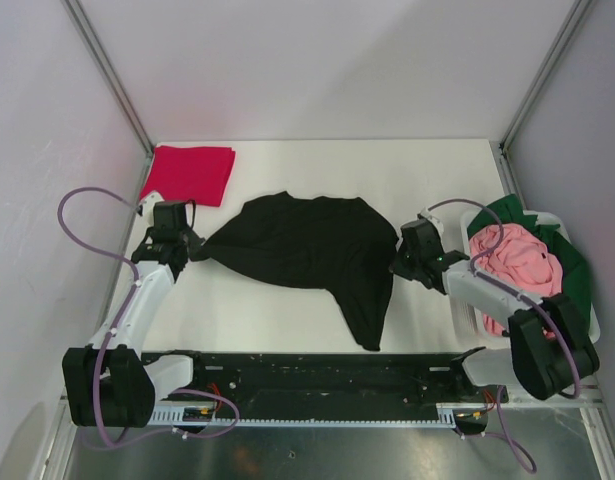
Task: Fold and stack the t-shirts
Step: Flatten out the tshirt
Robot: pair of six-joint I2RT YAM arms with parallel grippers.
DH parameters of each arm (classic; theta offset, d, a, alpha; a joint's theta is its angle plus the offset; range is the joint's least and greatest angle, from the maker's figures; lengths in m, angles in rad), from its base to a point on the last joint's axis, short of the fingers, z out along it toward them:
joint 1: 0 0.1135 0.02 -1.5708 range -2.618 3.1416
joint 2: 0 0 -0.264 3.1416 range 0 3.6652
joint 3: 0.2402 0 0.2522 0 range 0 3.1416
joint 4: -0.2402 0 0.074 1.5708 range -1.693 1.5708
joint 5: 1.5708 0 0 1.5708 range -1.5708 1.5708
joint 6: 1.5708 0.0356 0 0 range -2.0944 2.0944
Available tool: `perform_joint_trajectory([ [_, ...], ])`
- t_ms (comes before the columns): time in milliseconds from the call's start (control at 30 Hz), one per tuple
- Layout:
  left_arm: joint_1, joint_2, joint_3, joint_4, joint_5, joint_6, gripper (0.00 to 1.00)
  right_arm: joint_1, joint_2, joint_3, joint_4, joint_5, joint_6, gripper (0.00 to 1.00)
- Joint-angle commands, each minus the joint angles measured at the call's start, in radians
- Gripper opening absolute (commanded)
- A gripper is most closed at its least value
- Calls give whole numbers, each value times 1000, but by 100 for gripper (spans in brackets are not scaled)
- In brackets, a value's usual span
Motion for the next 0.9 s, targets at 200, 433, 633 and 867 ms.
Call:
perform_joint_trajectory([
  [200, 9, -67, 286, 23, 54, 58, 0, -203, -291, 499, -288, -71, -71, 0],
  [433, 9, -151, 494, 21, 76, 122, 0, -305, -355, 781, -356, -120, -59, 0],
  [633, 9, -194, 613, 3, 146, 160, 0, -312, -380, 933, -396, -115, -51, 0],
  [867, 9, -109, 790, 1, 225, 143, 0, -312, -324, 1098, -390, -42, -68, 0],
])
